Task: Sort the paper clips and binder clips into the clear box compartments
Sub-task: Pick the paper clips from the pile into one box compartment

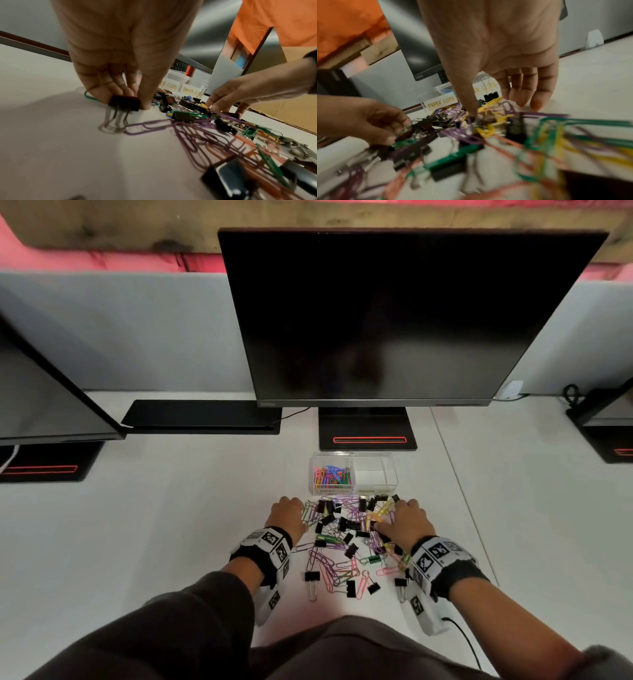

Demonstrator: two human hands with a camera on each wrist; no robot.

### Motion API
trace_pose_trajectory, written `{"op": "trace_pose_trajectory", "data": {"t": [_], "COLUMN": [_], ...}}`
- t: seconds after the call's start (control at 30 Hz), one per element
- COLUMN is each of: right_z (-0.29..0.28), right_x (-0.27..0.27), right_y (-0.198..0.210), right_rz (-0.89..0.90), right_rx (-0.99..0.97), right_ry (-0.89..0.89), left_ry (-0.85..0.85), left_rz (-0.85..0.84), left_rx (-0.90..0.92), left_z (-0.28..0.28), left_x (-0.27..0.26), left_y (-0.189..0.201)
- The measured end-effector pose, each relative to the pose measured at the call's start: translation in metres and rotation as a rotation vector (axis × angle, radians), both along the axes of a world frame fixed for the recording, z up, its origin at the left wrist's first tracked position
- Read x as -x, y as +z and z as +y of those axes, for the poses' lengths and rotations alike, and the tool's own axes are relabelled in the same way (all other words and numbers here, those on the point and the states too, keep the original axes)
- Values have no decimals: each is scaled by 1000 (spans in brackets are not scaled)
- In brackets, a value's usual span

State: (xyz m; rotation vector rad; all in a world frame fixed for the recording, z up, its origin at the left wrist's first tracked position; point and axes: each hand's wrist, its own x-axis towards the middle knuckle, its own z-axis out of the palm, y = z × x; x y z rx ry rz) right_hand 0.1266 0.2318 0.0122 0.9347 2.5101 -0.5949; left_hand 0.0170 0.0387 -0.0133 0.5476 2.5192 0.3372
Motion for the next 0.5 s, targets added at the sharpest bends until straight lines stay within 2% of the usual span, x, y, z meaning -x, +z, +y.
{"op": "trace_pose_trajectory", "data": {"t": [0.17, 0.3, 0.5], "right_z": [-11, -8, 16], "right_x": [20, 29, 27], "right_y": [-5, -10, -4], "right_rz": [-27, 17, 118], "right_rx": [55, 140, 284], "right_ry": [-42, -16, -8], "left_ry": [-62, -149, -135], "left_rz": [-29, -12, -86], "left_rx": [9, 61, 28], "left_z": [6, 12, 14], "left_x": [6, 9, 22], "left_y": [-1, 0, 6]}}
